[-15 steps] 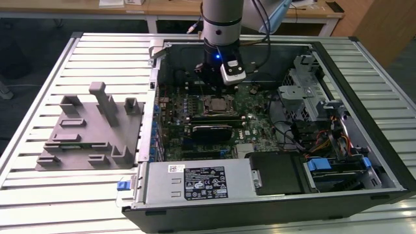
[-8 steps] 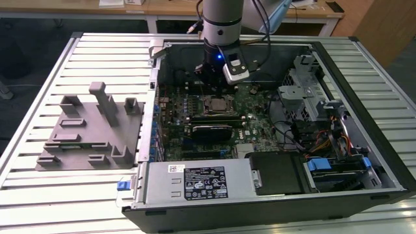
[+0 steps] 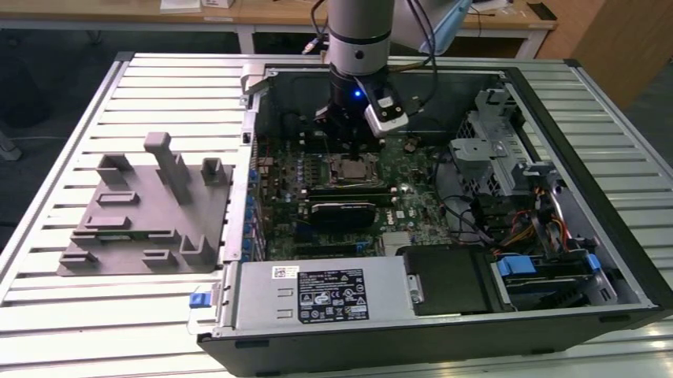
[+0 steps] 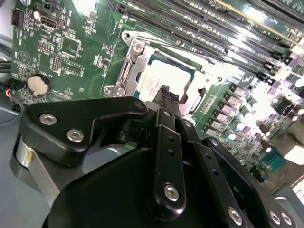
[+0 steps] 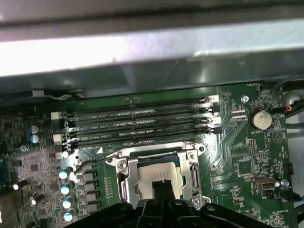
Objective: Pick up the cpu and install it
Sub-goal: 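Close the cpu cover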
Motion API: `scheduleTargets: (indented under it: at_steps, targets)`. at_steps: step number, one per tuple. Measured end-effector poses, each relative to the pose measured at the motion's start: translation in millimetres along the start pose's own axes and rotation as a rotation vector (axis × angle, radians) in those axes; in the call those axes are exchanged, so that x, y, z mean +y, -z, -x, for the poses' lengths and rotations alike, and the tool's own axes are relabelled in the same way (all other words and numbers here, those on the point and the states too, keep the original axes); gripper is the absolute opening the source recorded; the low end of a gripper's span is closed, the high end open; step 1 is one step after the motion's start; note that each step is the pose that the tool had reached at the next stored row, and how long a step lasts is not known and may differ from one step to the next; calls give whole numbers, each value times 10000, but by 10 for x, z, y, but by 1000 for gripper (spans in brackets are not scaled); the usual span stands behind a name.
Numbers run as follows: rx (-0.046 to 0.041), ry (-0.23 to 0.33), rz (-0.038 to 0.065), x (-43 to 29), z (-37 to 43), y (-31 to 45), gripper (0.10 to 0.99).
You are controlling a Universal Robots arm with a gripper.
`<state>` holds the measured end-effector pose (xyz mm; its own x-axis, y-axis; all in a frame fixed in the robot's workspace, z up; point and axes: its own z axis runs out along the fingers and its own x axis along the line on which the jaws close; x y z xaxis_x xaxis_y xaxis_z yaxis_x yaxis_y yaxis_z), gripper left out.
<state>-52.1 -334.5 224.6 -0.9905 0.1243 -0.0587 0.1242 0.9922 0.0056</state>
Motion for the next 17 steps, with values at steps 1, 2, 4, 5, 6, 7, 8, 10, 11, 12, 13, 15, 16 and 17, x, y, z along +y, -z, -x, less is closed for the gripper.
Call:
scheduleTargets:
  at_steps: [1,2,4,5,6,7,8,10,11,12,13,15,16,17]
  targets:
    - [2,1,-2,-10,1,-4,106]
    - [3,1,0,-17,2,-8,106]
    - [2,0,0,-17,1,-9,106]
    - [3,0,-1,-17,1,-9,106]
    - [3,0,-1,-17,1,-9,106]
    - [3,0,-2,-17,1,-9,106]
    - [3,0,-2,-18,1,-9,106]
    - [110,2,-13,-18,2,-15,106]
    - [225,2,-27,-17,4,-20,106]
    - [339,1,-42,-17,5,-24,106]
    - [394,1,-49,-17,6,-25,106]
    - [410,1,-53,-18,5,-24,106]
    - [411,1,-54,-18,5,-24,106]
    - [410,1,-53,-17,5,-25,106]
